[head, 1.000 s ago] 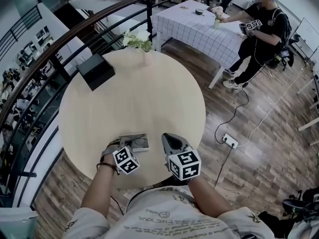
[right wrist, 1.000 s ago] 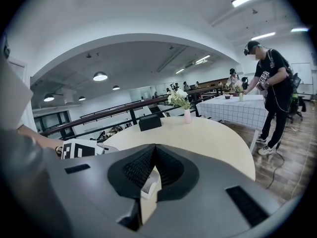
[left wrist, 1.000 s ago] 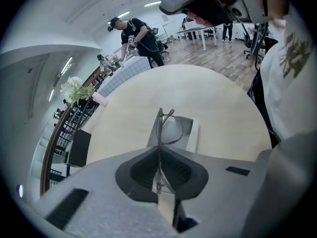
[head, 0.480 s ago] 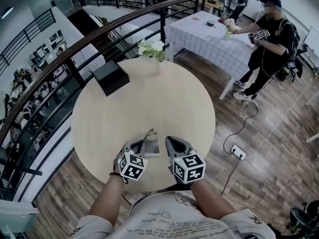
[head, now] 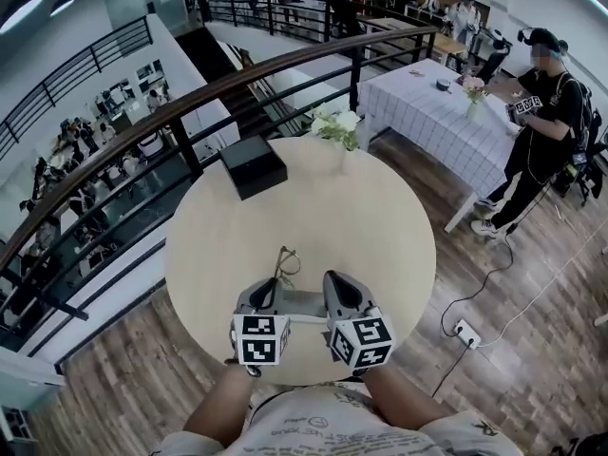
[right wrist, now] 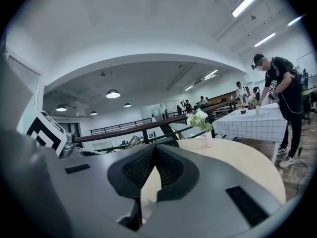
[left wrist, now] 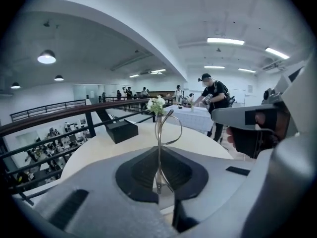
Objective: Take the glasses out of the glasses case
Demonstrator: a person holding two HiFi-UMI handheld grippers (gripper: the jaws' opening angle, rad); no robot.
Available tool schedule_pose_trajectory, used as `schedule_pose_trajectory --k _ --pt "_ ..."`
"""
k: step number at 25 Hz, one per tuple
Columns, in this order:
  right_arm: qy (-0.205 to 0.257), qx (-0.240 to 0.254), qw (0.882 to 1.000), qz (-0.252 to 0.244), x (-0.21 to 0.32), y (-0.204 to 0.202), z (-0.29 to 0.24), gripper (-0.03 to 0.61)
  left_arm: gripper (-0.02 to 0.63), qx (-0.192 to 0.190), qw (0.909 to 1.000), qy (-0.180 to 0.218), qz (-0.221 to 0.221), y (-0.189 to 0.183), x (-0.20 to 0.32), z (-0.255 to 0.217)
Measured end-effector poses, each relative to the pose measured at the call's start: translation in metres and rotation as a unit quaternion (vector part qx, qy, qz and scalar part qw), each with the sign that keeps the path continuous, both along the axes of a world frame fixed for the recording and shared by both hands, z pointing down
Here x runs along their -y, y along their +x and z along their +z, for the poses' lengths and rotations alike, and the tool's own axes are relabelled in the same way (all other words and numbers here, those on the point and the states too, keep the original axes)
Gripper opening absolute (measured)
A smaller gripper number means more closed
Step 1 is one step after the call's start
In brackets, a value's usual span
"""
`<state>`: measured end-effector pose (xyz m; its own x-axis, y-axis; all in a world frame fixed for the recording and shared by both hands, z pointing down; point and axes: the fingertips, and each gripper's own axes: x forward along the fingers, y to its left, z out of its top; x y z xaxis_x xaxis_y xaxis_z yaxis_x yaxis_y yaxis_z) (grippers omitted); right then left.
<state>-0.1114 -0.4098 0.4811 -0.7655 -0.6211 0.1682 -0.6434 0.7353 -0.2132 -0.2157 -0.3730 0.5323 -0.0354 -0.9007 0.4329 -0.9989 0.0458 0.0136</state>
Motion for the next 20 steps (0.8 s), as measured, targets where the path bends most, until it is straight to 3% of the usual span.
schedule_pose_trajectory --k 4,9,15,20 --pt "0.014 0.001 1.0 -0.02 0.005 -0.012 -0.008 0.014 0.025 -0.003 0.9987 0.031 -0.041 -0.007 -0.005 -0.022" --pt "0.021 -0.004 0.998 -0.057 -0.011 -0.047 -0.019 0.014 0.025 0.006 0.9971 0.06 -0.046 -0.023 -0.019 -0.042" --pt "0.019 -0.004 0.998 -0.064 -0.026 -0.034 -0.018 0.014 0.025 0.007 0.997 0.052 -0.057 -0.008 -0.037 -0.036" --pt "0.016 -0.008 0.998 -0.063 -0.067 -0.058 -0.043 0.014 0.025 -0.008 0.9972 0.048 -0.057 -0.032 -0.078 -0.058"
